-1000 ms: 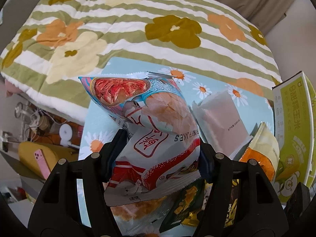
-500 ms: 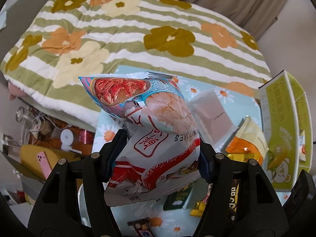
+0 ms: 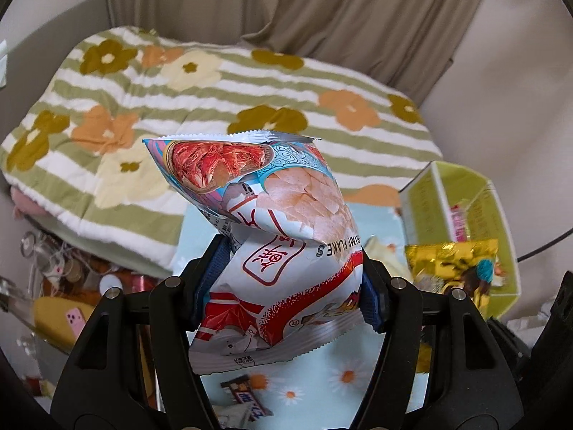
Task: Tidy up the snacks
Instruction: 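Carry both bags over the cardboard box and open both grippers to drop them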
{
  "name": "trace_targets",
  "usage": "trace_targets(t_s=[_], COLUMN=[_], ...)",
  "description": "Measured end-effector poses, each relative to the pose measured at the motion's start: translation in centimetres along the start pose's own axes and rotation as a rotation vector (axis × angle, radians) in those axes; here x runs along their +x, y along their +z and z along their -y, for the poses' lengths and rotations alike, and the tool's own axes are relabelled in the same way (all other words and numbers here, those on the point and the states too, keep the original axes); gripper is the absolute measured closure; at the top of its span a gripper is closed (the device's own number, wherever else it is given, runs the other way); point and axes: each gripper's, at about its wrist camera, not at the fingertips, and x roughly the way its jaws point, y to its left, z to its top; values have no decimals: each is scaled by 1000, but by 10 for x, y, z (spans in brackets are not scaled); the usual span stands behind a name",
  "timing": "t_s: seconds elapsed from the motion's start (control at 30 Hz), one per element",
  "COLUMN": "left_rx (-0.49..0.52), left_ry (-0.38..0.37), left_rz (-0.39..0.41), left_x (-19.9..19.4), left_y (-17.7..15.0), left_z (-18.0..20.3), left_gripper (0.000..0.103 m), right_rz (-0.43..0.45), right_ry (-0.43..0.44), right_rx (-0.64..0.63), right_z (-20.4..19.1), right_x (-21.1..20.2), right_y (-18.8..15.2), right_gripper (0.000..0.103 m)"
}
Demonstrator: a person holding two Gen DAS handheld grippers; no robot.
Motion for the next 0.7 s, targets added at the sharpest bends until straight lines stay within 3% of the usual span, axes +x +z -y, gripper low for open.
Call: trace_targets(t_s=[0.33, 0.53, 0.7], left_rx=[33, 39, 42], left_ry=[-52, -140, -168], left_rz=[56, 23, -16], left_x=[-20, 0, 27], left_y=[2, -11, -28], left_z=[99, 189, 255], left_gripper=[41, 41, 41], right_rz=[100, 112, 98], right_ry=[-8, -31, -41], right_rx=[-21, -42, -37], right_z=[65, 131, 185], right_x=[-82, -117, -133], right_y=[34, 57, 69], right_gripper=[52, 52, 52])
